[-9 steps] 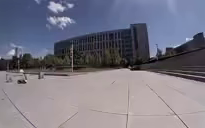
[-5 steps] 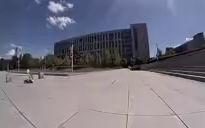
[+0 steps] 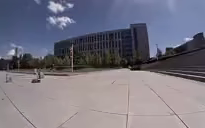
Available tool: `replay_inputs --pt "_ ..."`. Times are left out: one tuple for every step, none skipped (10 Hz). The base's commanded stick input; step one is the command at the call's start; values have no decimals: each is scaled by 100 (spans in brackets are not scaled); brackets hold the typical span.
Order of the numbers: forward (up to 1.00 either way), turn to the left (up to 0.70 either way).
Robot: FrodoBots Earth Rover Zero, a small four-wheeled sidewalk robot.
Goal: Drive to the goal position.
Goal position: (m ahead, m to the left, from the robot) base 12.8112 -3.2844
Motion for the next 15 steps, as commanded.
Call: replay_inputs --pt "70 0" --pt "70 -17" --pt "70 -27" --pt "70 -27" --pt "70 -27" --pt "70 -27" --pt "70 -27" --pt "70 -27" --pt "70 -27" --pt "70 -27" --pt "70 -27" --pt "70 -27" --pt "70 -24" --pt "70 0" --pt "70 0"
